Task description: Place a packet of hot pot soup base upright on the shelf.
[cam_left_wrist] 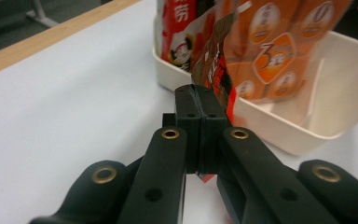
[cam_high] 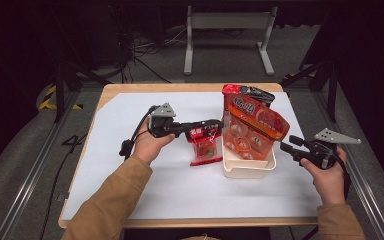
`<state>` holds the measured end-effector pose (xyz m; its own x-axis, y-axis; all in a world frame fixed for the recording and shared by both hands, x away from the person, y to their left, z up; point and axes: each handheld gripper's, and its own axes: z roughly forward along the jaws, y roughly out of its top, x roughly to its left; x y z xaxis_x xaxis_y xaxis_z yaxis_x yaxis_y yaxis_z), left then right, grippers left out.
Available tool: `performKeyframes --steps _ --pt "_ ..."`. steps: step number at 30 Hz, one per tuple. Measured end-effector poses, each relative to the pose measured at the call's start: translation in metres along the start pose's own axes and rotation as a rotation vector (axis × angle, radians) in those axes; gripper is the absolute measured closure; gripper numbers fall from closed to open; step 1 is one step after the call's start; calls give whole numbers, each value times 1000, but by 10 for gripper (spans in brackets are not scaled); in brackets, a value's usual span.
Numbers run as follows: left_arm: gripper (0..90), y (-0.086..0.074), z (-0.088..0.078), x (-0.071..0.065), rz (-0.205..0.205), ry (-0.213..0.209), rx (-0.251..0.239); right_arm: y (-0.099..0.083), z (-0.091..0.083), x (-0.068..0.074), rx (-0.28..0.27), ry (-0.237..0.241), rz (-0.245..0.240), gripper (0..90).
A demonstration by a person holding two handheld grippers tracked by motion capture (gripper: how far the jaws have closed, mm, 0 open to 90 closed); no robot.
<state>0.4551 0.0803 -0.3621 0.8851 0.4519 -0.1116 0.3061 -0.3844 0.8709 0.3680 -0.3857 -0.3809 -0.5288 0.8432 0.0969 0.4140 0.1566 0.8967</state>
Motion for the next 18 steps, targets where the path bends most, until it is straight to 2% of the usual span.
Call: performKeyframes --steps 1,4,5,6,10,18 --pt "900 1 -2 -2 5 -6 2 0 0 0 -1 0 0 484" --pt "900 5 -8 -12 53 -2 -6 0 0 0 2 -1 -3 486" --pt "900 5 -8 -12 53 -2 -6 0 0 0 3 -1 -2 489" --pt "900 7 -12 -17 85 8 -5 0 0 0 5 -1 -4 494" --pt "900 10 -20 -30 130 1 -6 0 0 0 5 -1 -4 495" --pt "900 12 -33 -42 167 -18 12 0 1 1 13 11 -1 496"
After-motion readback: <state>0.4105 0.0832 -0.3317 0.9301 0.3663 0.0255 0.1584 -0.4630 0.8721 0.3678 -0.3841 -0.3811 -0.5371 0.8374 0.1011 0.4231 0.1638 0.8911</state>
